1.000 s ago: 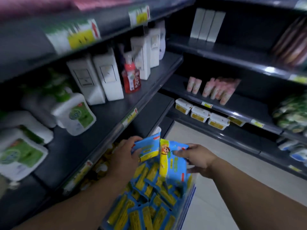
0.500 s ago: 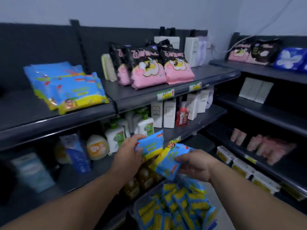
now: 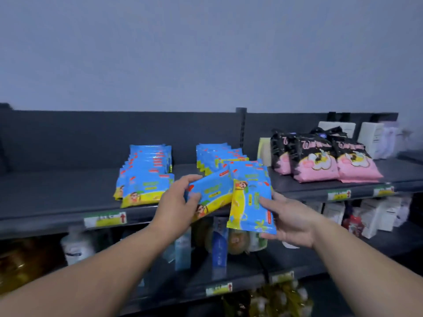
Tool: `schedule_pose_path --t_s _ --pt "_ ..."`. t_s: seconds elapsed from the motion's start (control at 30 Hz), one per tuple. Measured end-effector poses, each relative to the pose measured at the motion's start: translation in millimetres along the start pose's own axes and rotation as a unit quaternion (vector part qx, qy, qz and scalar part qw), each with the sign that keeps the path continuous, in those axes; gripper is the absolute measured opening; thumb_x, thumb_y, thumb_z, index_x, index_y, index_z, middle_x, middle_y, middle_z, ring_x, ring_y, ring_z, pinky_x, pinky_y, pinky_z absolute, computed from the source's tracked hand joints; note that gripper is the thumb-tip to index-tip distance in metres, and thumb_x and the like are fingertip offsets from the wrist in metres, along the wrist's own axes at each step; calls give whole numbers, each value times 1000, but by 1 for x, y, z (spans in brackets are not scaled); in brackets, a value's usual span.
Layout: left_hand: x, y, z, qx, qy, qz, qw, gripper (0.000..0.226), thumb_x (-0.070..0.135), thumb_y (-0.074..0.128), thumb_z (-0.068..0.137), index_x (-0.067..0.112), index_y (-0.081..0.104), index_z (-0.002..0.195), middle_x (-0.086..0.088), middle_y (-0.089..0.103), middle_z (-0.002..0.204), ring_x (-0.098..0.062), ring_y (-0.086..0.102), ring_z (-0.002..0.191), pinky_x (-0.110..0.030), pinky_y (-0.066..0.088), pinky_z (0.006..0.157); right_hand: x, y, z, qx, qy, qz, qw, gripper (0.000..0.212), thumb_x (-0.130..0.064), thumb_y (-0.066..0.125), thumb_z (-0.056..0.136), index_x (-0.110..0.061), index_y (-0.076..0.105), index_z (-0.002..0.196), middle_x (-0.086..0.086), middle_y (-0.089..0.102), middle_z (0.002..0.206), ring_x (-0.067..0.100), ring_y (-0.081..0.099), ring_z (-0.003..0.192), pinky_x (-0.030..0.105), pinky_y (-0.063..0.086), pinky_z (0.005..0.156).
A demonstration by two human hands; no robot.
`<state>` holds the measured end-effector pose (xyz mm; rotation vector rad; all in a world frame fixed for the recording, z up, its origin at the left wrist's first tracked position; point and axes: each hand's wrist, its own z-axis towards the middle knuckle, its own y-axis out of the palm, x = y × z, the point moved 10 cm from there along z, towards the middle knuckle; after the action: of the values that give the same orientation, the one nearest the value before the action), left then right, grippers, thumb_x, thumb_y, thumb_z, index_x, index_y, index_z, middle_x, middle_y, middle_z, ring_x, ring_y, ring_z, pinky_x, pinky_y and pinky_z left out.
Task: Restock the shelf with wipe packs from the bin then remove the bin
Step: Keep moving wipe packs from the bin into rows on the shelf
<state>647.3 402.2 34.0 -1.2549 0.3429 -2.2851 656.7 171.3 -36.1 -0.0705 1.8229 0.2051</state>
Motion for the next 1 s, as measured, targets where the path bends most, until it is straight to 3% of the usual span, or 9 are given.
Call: schedule_pose_path --t_s 0.1,0.2,0.27,0.33,0.43,0.5,0.6,0.67,1.0 --pt "-23 -65 17 53 -4 26 998 34 7 59 89 34 58 110 15 44 66 2 48 63 -6 34 60 -31 58 22 -17 -44 -90 995 25 -9 61 92 -25 55 110 0 73 98 17 70 69 30 55 53" --pt "-59 -128 34 113 -29 42 992 34 8 58 89 32 60 113 10 50 73 -11 51 74 -17 34 63 -65 106 49 21 -110 -205 972 26 -9 68 87 -22 59 108 1 71 99 17 65 75 30 53 58" --pt "-82 -166 43 150 -44 46 987 34 10 57 89 30 60 116 4 59 89 -17 56 82 -22 37 70 -90 139 63 42 -178 -323 929 20 -11 71 85 -23 64 99 4 72 98 15 62 72 26 50 59" --pt "-102 -198 49 180 -57 40 981 33 9 55 90 29 59 116 3 61 101 -14 55 85 -16 39 68 -102 176 74 27 -213 -409 887 19 -9 71 84 -26 66 91 0 71 95 10 61 74 20 49 63" --pt "-129 -232 54 196 -68 30 978 33 8 53 90 29 59 116 3 61 106 -12 53 85 -16 38 67 -98 222 93 1 -203 -507 838 22 -14 73 84 -28 69 101 -11 69 94 6 62 85 20 49 77" --pt "-145 -245 58 191 -72 26 979 34 9 53 91 30 58 117 3 60 108 -13 53 87 -21 38 69 -93 240 109 2 -194 -529 826 26 -18 73 84 -28 70 108 -13 68 104 8 63 96 21 48 83" --pt "-164 -254 62 175 -80 21 981 34 10 53 92 32 57 117 4 59 107 -11 52 86 -13 36 64 -95 252 127 34 -188 -556 808 43 -24 73 85 -24 63 126 -10 60 128 9 57 114 20 43 91" --pt "-172 -256 64 166 -82 15 983 34 10 53 92 32 57 118 5 59 108 -9 52 84 -16 37 65 -95 255 136 48 -183 -571 799 46 -26 73 85 -25 61 130 -9 56 136 9 55 119 22 43 97" --pt "-190 -249 80 146 -79 -14 986 32 12 53 94 35 55 117 6 58 108 -1 55 84 -3 37 58 -100 275 177 97 -207 -597 769 43 -32 68 87 -34 59 129 -7 61 127 12 59 111 36 50 95"
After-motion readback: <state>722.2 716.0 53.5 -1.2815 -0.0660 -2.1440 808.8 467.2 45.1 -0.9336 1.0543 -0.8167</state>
